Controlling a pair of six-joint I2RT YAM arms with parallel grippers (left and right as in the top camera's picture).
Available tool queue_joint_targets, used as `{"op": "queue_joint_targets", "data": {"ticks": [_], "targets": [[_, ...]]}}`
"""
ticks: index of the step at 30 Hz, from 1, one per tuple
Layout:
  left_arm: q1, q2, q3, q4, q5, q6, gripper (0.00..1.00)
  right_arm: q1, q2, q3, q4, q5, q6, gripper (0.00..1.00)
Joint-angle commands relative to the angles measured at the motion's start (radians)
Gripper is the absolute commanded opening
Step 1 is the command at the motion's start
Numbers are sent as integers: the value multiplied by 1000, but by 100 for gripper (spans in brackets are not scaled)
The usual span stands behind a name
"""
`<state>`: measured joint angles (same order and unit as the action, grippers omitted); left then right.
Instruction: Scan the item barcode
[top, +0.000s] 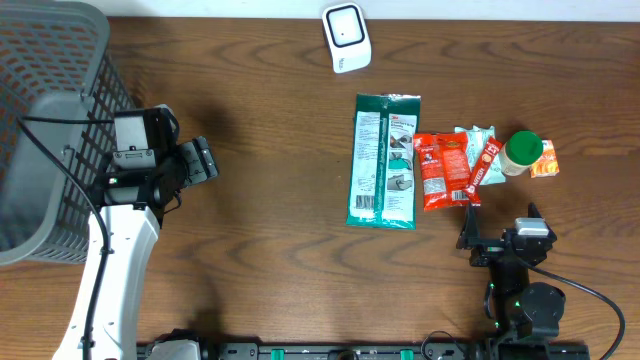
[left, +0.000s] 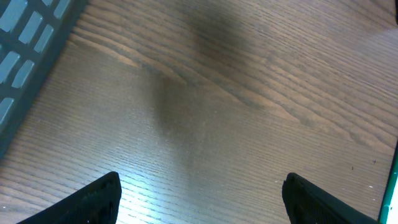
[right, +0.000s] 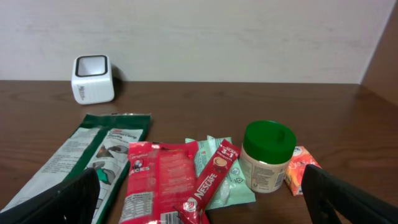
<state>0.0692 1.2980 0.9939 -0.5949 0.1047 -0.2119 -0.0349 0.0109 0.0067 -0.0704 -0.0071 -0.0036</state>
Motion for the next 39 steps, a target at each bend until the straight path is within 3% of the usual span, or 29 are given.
{"op": "queue_joint_targets", "data": {"ticks": [1, 28, 34, 39], "targets": [[3, -5, 18, 0, -9, 9, 84, 10, -6, -2, -5, 3, 18, 99], [3, -16, 18, 0, -9, 8, 83, 10, -6, -2, -5, 3, 18, 99], [3, -125, 18, 0, -9, 9, 84, 10, -6, -2, -5, 3, 18, 99], [3, -322, 18, 0, -9, 8, 84, 10, -6, -2, -5, 2, 17, 99]]}}
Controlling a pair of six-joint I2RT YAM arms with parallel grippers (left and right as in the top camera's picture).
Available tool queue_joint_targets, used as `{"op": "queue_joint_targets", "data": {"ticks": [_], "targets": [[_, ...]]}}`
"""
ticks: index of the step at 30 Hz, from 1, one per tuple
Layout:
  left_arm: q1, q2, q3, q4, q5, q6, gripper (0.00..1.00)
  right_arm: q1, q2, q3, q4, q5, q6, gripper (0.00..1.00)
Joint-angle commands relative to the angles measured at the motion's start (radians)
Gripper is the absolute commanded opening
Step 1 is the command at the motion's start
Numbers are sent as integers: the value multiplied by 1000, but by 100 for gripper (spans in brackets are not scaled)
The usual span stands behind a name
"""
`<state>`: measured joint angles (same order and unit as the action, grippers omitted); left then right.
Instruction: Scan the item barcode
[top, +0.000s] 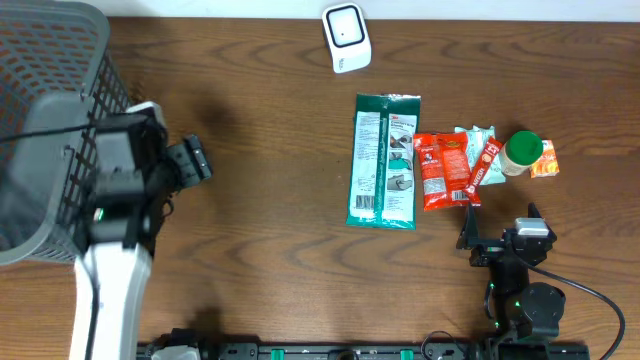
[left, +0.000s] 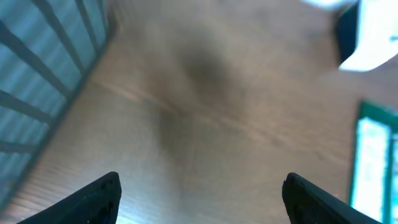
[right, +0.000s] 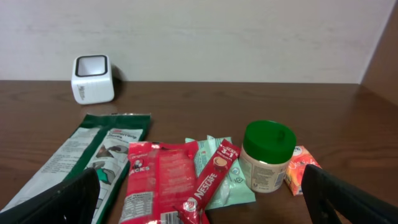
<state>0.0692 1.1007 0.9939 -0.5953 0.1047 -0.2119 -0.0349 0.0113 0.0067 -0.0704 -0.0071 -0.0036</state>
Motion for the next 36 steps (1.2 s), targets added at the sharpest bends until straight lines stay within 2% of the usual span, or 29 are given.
{"op": "queue_joint_targets", "data": {"ticks": [1, 7, 13, 23, 28, 33, 36], "targets": [[3, -209, 18, 1, -9, 8, 84, 10, -6, -2, -5, 2, 18, 99], [3, -470, 18, 1, -9, 8, 84, 10, -6, -2, -5, 2, 18, 99], [3, -635, 13, -2, -9, 9, 83, 10, -6, -2, -5, 3, 18, 99], [3, -935, 5, -204, -28, 10, 84, 10, -6, -2, -5, 2, 18, 99], [3, -1081, -49, -216, -28, 9, 83, 10, -6, -2, -5, 3, 18, 99], [2, -1097, -100, -211, -28, 9, 83, 10, -5, -2, -5, 2, 18, 99], [2, -1098, -145, -145, -27, 9, 84, 10, -5, -2, -5, 2, 18, 99]]}}
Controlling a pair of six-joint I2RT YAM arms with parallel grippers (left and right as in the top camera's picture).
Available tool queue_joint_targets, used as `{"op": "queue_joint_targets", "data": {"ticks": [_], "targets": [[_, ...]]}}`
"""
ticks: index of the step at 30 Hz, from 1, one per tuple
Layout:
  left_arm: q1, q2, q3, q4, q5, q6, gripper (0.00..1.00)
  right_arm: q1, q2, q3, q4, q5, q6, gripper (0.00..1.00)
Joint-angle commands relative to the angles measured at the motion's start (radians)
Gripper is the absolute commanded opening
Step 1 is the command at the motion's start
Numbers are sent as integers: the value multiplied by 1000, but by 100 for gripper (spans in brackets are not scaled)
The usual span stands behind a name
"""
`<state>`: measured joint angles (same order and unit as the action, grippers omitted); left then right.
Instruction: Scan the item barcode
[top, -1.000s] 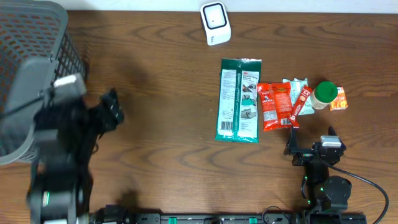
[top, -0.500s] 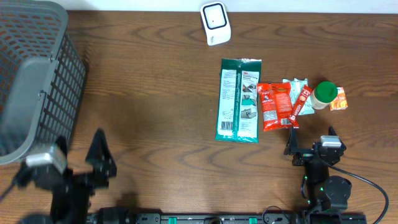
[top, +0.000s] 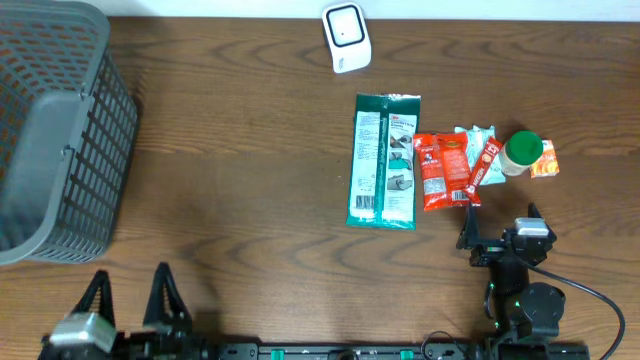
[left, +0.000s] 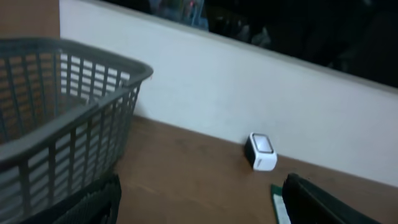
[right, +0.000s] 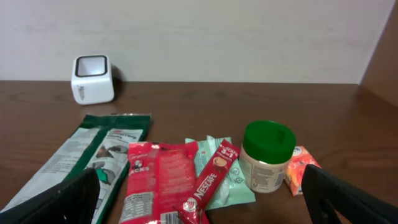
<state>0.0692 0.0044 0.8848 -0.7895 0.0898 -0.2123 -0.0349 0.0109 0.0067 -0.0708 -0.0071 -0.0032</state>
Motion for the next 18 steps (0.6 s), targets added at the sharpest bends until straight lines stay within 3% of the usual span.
{"op": "queue_joint_targets", "data": {"ticks": [1, 13, 18], "targets": [[2, -2, -70, 130, -12, 9, 84, 10, -5, -2, -4, 3, 17, 99], [-39, -2, -462, 1103, 51, 9, 84, 10, -5, -2, -4, 2, 17, 99], [-49, -2, -584, 1242, 51, 9, 83, 10, -5, -2, -4, 2, 17, 99]]}}
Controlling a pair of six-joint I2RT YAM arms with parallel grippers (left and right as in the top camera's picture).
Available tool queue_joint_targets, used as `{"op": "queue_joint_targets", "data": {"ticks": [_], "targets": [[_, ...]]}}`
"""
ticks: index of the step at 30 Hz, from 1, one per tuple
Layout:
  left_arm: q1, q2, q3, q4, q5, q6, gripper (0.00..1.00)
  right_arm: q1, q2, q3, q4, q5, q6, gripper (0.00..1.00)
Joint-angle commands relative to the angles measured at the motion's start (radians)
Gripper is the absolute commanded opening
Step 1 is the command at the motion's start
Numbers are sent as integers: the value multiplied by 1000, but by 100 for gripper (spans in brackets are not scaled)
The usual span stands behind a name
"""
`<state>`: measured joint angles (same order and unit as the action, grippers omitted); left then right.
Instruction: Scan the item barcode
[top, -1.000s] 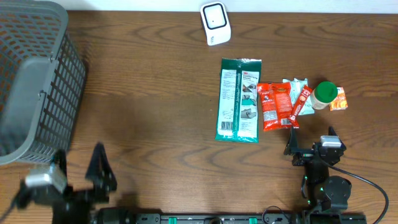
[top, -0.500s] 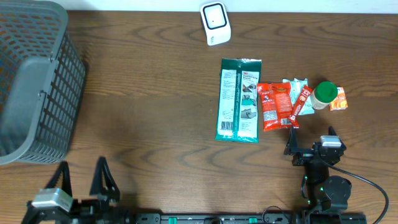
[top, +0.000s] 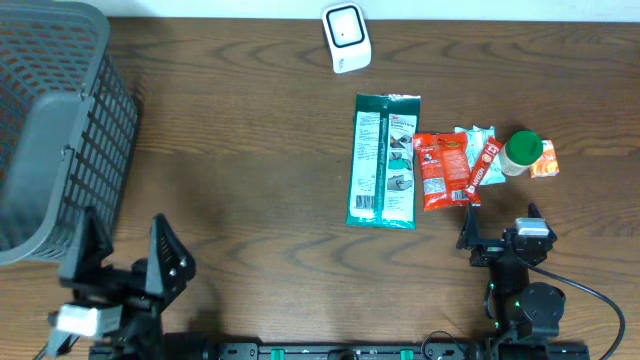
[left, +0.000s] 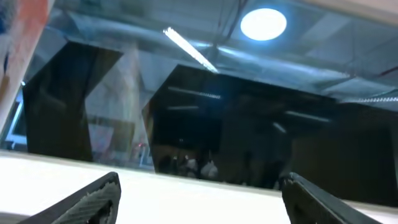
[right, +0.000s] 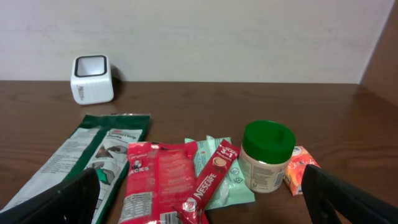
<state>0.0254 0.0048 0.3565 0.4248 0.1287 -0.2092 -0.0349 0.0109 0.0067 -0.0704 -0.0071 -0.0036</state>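
The white barcode scanner (top: 346, 37) stands at the table's far edge and also shows as a scanner (right: 92, 78) in the right wrist view. The items lie in a row: a long green packet (top: 383, 160), a red snack packet (top: 439, 171), a Nescafe stick (right: 213, 176), a mint packet (right: 231, 180), a green-lidded jar (right: 268, 155) and a small orange pack (right: 299, 170). My right gripper (top: 498, 224) rests open just in front of them, empty. At the front left my left gripper (top: 125, 256) is open and empty, its camera facing ceiling lights and a dark window.
A large grey mesh basket (top: 55, 130) fills the back left corner. A pale wall (right: 199, 31) runs behind the table. Bare wooden tabletop (top: 250, 180) lies between the basket and the items.
My left gripper, which was low at the front left edge facing the basket and scanner, now sits a little further in and its camera points upward. The right arm and all items are unchanged.
My left gripper first hung open over the table beside the basket, looking down at the wood. It was then slightly nearer the basket, then down at the table's front left edge looking level, and now it is tilted upward. The right gripper stayed open in place.
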Motion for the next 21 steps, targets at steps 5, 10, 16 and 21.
{"op": "queue_joint_targets", "data": {"ticks": [5, 10, 16, 21], "targets": [[-5, -2, -162, 27, 12, 6, 84, 10, -5, -2, -5, 2, 18, 99], [-5, -3, -260, 27, 13, 6, 84, 10, -5, -2, -5, 3, 18, 99], [-5, -3, -327, 25, 13, 6, 84, 10, -5, -2, -5, 2, 18, 99], [-5, -3, -352, -82, 16, 6, 83, 10, -5, -2, -5, 2, 18, 99]]}}
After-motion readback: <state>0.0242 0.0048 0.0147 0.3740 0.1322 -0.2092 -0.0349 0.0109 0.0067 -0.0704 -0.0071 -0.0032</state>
